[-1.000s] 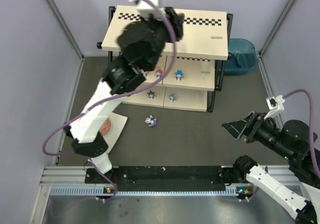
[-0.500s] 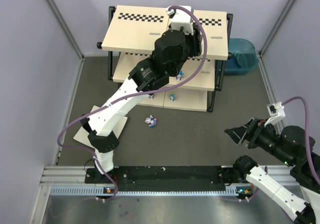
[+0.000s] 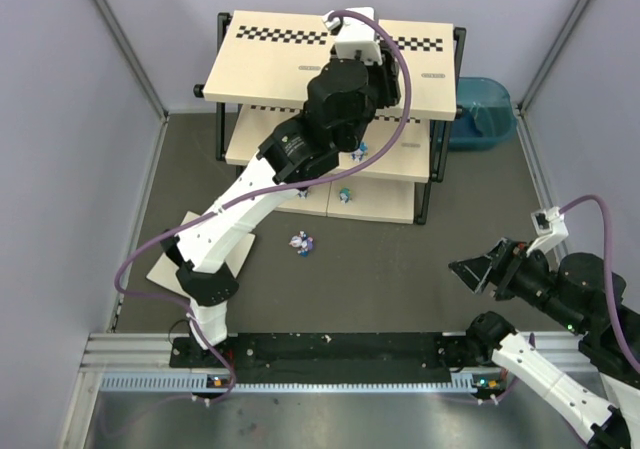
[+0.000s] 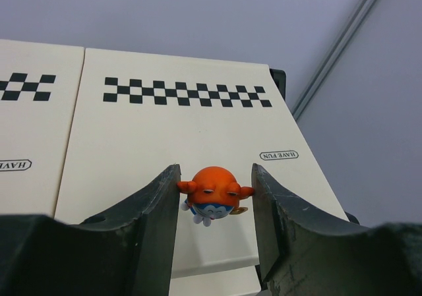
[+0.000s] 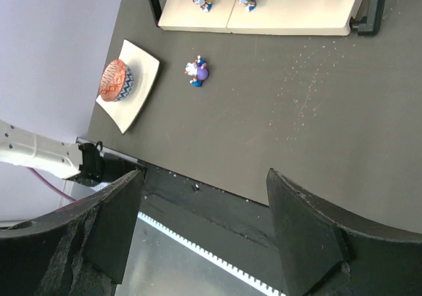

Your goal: Place and organize the plastic toys onto the shelf

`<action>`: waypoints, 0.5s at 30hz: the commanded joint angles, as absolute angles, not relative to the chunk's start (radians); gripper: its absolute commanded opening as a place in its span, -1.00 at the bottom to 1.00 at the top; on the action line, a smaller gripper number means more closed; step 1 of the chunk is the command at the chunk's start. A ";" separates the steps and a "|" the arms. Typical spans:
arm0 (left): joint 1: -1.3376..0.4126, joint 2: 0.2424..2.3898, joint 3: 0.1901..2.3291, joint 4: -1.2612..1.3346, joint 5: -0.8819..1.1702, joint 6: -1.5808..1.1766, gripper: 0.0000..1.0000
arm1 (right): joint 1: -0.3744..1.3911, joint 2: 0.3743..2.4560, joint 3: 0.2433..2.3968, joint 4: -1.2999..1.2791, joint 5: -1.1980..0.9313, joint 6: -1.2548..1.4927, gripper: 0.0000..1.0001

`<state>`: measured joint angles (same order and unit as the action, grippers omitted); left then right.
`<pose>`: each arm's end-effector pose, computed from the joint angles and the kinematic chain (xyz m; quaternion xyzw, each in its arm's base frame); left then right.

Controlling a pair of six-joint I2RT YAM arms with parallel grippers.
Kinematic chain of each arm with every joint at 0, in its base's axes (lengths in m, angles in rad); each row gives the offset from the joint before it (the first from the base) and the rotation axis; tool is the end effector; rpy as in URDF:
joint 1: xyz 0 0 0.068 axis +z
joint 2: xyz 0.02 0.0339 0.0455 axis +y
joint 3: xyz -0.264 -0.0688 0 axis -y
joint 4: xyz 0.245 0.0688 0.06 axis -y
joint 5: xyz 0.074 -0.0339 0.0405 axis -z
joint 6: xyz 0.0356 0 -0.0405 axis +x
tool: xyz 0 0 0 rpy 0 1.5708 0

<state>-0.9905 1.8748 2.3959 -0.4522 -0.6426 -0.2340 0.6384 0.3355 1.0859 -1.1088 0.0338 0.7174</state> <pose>0.2283 -0.3094 0.5465 0.0245 0.6869 -0.2223 0.6915 0.0100 0.0060 0.3729 0.0421 0.8207 0.3465 0.4524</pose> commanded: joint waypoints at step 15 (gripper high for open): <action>-0.966 1.916 2.416 -0.387 -0.663 -0.221 -1.00 | 0.630 0.316 1.071 -1.134 0.058 0.715 0.52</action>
